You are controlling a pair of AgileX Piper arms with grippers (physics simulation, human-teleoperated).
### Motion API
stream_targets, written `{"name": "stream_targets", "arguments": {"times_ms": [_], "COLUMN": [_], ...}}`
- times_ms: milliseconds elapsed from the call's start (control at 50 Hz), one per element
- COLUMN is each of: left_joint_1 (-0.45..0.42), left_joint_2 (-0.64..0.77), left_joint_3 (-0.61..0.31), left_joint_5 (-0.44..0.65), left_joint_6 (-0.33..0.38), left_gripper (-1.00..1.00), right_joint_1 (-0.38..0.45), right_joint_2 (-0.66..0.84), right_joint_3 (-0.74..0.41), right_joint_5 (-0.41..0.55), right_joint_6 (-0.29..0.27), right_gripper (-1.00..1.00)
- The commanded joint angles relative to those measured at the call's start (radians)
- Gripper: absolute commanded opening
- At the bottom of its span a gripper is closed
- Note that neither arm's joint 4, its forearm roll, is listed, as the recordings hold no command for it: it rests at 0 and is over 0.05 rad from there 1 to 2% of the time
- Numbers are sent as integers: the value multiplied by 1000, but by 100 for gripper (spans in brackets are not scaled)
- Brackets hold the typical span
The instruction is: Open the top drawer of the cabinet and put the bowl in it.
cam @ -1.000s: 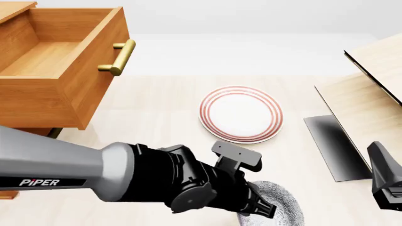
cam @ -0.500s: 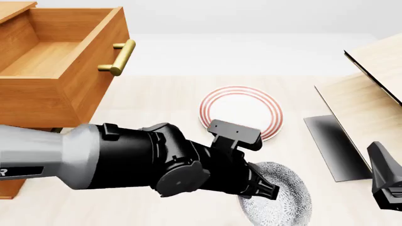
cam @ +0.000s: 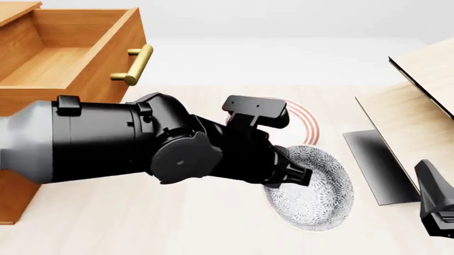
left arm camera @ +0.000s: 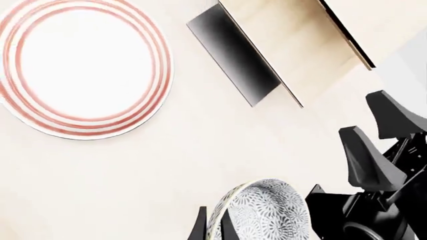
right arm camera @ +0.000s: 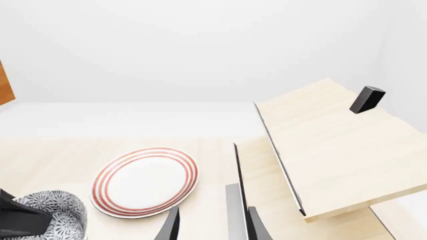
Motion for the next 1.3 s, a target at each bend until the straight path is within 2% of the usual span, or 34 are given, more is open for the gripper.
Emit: {"name": "stream_targets", "arguments": {"times_ms": [20,320,500,640,920,1160,1300], "left_joint_1": [17,90,120,167,235,305,332], "left_joint_2": [-11,-10,-13,-19,6,48,101], "left_joint_3": [-88,-219,-270,-358,-488,-629,-766], "left_joint_5": [71,200,237,309,391,456,520], "left_joint_6": [25,76,77,96,86,76,78], "left_gripper": [-100,-100,-100,-100,-100,-100,-100], "right_joint_1": [-1,-1,0,-1,0,-1,-1], "right_joint_2": [-1,-1,-1,-1,-1,-1,-1], "right_joint_3": [0,0,0,0,0,0,0], "right_joint_5": [-1,-1,-1,-1,-1,-1,-1], "right_joint_6": [-1,-1,-1,-1,-1,-1,-1], "right_gripper": [100,100,100,100,100,100,100]}}
